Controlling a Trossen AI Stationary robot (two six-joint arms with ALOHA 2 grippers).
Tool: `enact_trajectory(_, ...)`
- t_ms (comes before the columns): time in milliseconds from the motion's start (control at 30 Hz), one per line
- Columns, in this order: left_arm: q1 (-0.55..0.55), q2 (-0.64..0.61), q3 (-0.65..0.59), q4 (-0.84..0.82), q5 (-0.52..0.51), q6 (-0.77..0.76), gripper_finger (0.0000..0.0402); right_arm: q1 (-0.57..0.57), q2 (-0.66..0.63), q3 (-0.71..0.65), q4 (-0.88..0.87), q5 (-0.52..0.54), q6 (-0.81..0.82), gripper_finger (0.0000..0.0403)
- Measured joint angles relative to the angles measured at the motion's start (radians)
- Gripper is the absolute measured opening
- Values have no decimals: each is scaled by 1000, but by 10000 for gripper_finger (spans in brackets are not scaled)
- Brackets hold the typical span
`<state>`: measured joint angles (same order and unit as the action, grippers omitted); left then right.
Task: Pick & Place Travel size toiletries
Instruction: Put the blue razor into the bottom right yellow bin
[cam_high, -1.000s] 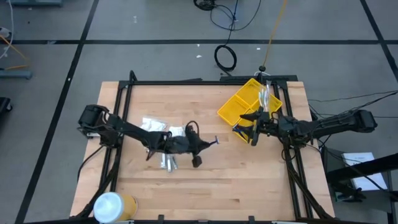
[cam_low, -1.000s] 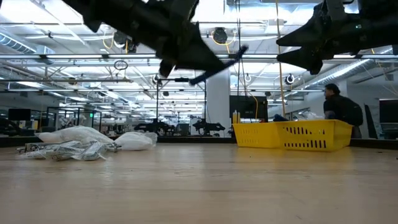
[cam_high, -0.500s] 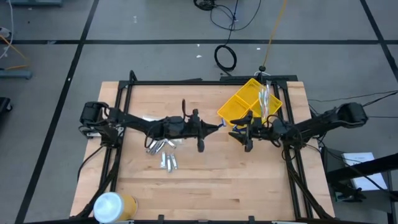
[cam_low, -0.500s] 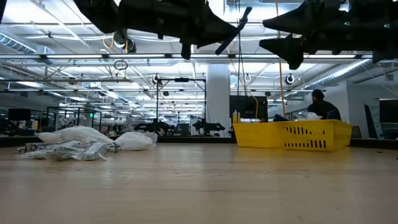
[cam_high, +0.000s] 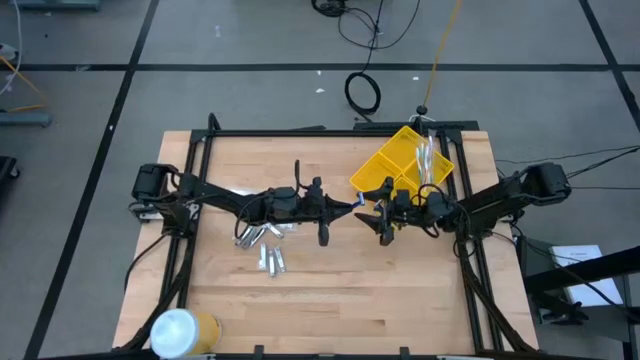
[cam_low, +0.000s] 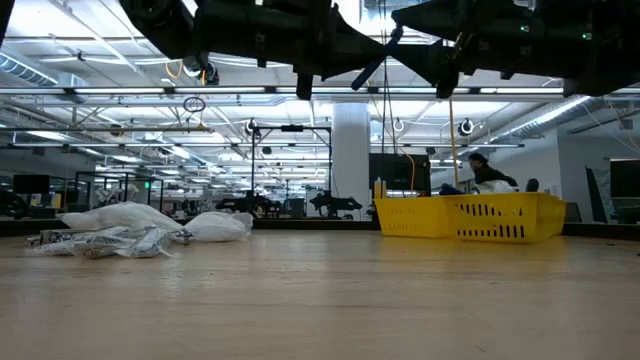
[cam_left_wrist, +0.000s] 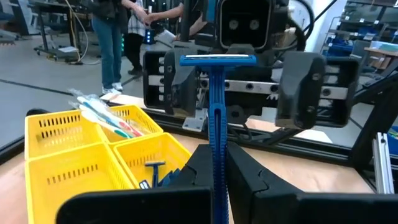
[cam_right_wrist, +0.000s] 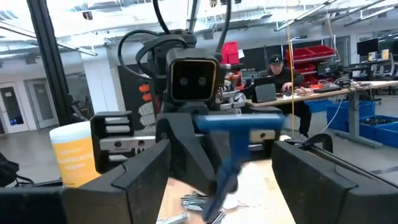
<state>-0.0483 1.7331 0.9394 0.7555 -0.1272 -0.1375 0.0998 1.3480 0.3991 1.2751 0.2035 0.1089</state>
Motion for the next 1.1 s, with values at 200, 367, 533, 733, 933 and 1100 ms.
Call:
enact_trajectory(200, -3, 0, 0, 7, 0, 2, 11, -8, 38, 30, -21, 2, 0, 246)
enact_trajectory(367, -3, 0, 0, 10, 0, 8, 6, -16, 38, 31, -31, 4, 2, 176)
enact_trajectory(533, -6, 0, 0, 9, 0, 5, 18, -23, 37, 30, -32, -1, -15, 65)
enact_trajectory(733, -19, 0, 0, 9, 40, 38, 19, -50, 36, 30, -50, -15, -11, 26)
enact_trajectory(933, -55, 0, 0, -3, -98, 120, 62, -78, 27, 32, -114, -9, 10, 26)
enact_trajectory(1100, -72, -13, 2, -6, -110, 140, 135, -93, -36, 27, -277, 143, 2, 26)
